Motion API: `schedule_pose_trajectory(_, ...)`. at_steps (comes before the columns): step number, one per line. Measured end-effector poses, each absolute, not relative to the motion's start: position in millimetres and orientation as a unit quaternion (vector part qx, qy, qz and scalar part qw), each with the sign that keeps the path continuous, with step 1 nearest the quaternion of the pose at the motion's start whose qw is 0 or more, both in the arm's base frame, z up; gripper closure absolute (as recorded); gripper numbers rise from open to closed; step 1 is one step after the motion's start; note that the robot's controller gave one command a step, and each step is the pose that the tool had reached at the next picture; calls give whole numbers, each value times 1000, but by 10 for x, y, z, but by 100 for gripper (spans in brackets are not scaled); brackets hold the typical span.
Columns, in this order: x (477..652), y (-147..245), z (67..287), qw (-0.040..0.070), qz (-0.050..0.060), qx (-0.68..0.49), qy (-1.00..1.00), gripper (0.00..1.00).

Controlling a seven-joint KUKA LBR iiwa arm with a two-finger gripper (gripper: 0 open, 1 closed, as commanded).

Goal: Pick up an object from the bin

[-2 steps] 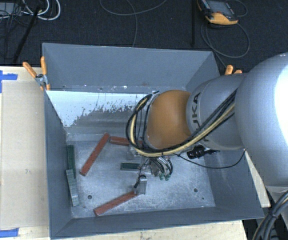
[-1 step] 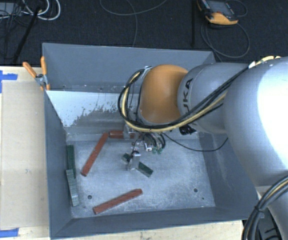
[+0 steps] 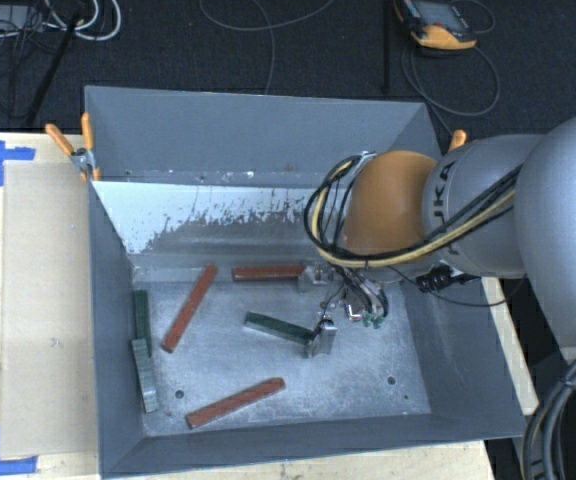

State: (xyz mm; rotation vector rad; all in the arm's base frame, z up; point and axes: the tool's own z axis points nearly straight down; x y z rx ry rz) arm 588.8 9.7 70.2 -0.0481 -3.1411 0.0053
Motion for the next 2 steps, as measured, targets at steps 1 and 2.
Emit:
schedule_pose_trajectory(1, 5893, 142, 704, -1, 0, -13, -1000, 100)
schedule_pose_trajectory(2, 5581, 45, 2346, -3, 1, 156, -988, 100)
